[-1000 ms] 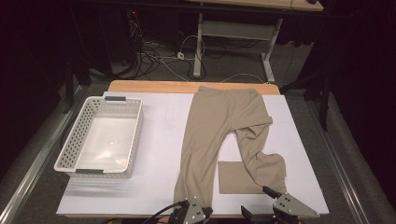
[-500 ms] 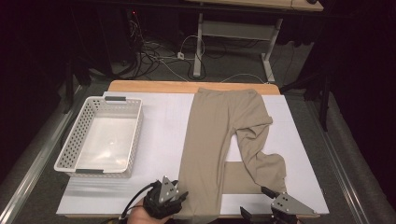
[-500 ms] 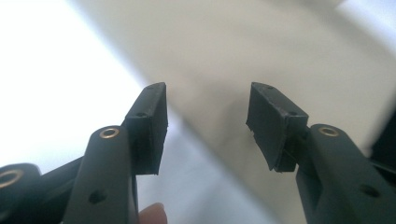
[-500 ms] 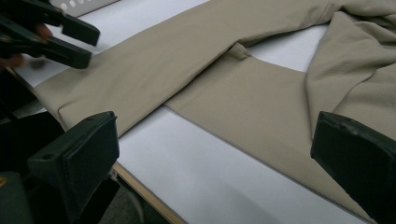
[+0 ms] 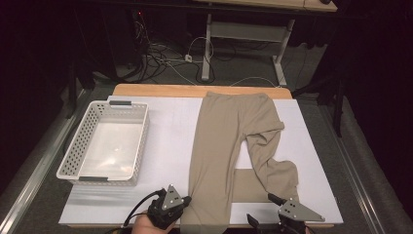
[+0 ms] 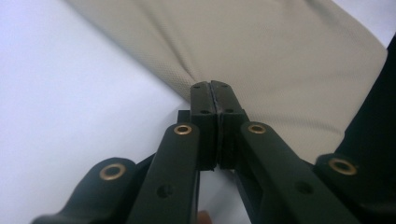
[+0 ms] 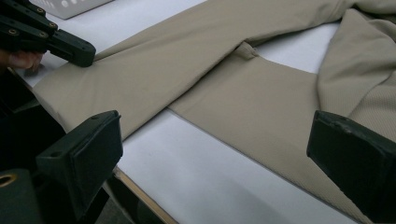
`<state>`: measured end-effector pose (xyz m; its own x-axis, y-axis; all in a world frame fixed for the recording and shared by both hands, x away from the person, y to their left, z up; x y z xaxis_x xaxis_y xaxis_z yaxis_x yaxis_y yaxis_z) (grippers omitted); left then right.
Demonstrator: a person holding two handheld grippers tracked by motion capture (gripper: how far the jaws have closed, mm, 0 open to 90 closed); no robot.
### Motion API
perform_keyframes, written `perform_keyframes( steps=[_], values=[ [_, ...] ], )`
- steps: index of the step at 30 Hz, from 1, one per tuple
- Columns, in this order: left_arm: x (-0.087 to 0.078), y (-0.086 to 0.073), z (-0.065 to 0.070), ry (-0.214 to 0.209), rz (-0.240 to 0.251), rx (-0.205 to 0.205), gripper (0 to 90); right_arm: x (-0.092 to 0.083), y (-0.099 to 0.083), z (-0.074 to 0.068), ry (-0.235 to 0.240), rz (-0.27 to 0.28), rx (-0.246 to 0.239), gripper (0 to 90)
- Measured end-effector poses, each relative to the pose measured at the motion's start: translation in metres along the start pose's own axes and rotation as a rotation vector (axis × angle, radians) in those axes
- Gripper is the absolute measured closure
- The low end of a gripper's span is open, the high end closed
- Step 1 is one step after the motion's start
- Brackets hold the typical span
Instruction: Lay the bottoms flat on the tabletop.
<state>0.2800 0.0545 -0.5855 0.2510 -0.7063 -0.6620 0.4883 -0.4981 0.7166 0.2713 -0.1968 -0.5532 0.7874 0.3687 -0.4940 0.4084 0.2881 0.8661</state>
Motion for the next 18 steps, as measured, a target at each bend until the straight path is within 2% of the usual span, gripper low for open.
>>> perform_keyframes(
  steps=[5,12,18],
  values=[
    [-0.015,-0.011,0.001,0.024,0.019,-0.024,86.2,0.003,0.005,-0.005,0.024,0.011,0.0,4.6],
    [-0.039,-0.03,0.008,0.051,0.035,-0.055,86.1,0.023,0.017,-0.017,0.071,0.014,-0.024,5.4],
    [-0.066,-0.06,0.017,0.061,0.022,-0.1,86.1,0.036,0.024,-0.03,0.108,0.011,-0.05,5.7]
  ],
)
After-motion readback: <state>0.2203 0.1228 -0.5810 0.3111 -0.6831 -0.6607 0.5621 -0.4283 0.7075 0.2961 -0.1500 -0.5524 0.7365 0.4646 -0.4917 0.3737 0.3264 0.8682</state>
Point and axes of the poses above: each handheld gripper's, and its own axes: x roughly forward along the jaws, y roughly out of its top, z roughly to its right, the point moved 9 cm from there along x, roughly forward along the jaws, and after that the axes turned 15 degrees about -y, right-handed, at the moved point
